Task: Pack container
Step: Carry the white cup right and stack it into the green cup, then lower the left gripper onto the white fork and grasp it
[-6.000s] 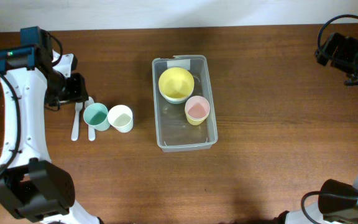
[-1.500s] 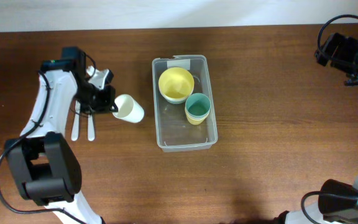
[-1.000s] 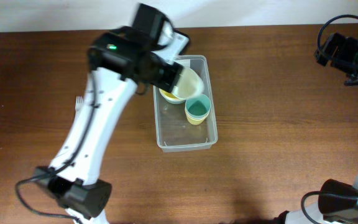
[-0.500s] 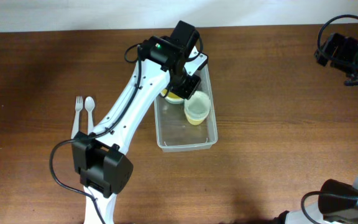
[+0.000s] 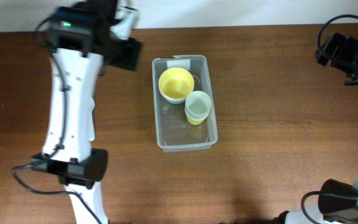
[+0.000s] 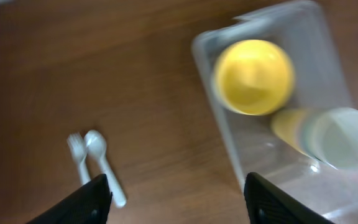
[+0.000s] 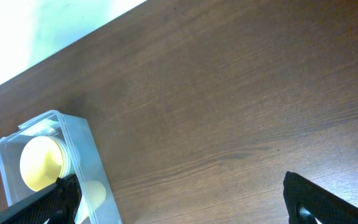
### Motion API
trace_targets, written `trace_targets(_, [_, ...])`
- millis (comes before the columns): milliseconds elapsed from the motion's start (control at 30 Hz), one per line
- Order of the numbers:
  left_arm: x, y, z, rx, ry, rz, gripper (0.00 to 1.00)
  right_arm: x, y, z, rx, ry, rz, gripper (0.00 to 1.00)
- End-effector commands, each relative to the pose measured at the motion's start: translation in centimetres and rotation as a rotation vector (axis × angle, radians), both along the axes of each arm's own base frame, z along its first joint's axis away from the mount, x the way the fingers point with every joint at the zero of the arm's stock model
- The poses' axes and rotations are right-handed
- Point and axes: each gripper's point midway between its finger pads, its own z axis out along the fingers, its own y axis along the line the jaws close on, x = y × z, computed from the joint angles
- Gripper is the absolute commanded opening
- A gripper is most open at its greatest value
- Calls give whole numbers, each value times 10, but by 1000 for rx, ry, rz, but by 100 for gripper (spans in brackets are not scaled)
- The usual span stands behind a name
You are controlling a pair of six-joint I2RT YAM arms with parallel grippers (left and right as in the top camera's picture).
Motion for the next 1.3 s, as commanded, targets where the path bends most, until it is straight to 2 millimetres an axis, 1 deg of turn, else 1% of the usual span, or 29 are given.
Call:
trace_targets(0, [-3, 46, -38, -59, 153, 164, 64, -1, -1, 8, -11, -25, 3, 99])
trace_targets(33, [-7, 56, -52, -54, 204, 189, 63, -1, -1, 8, -11, -25, 3, 99])
trace_targets(67, [-10, 64, -62, -52, 241, 208, 61, -1, -1, 8, -11, -25, 3, 99])
trace_targets(133, [-24, 82, -95, -45, 363, 256, 54, -1, -1, 8, -11, -25, 3, 99])
trace_targets(167, [-29, 89, -108, -45, 405, 273, 52, -1, -1, 8, -11, -25, 3, 99])
trace_targets(233, [-40, 108, -148, -48, 495, 323, 50, -1, -1, 8, -11, -25, 3, 99])
trace_targets(267, [-41, 114, -158, -50, 506, 337, 50, -1, -1, 8, -11, -25, 3, 99])
trace_targets(300, [-42, 124, -173, -51, 515, 354, 50, -1, -1, 8, -11, -25, 3, 99])
trace_targets(367, [-45, 141, -194, -42, 518, 341, 51, -1, -1, 8, -11, -25, 3, 99])
trace_targets(433, [-48, 166, -211, 6, 512, 374, 51, -1, -1, 8, -11, -25, 3, 99])
trace_targets(467, [-48, 171, -214, 14, 509, 385, 51, -1, -1, 8, -11, -25, 3, 99])
trace_targets(500, [-50, 182, -222, 17, 503, 402, 52, -1, -1, 8, -11, -25, 3, 99])
trace_targets(567, [-50, 196, -234, 15, 483, 411, 55, -1, -1, 8, -11, -25, 3, 99])
trace_targets(667, [-48, 208, -251, 14, 451, 432, 56, -1, -1, 8, -11, -25, 3, 99])
trace_targets(767, [-41, 212, -261, 31, 414, 392, 59, -1, -1, 8, -11, -25, 3, 99])
trace_targets(867, [-31, 218, -269, 57, 363, 386, 58, -1, -1, 8, -11, -25, 3, 99])
trace_targets(933, [-28, 219, -273, 62, 355, 374, 57, -1, -1, 8, -11, -25, 3, 99])
trace_targets(1000, [-28, 219, -276, 63, 360, 369, 54, -1, -1, 8, -11, -25, 3, 99])
trace_targets(1133, [-29, 219, -290, 67, 384, 336, 53, -1, -1, 8, -11, -25, 3, 99])
trace_targets(1267, [-32, 213, -307, 45, 421, 307, 53, -1, -1, 8, -11, -25, 3, 99])
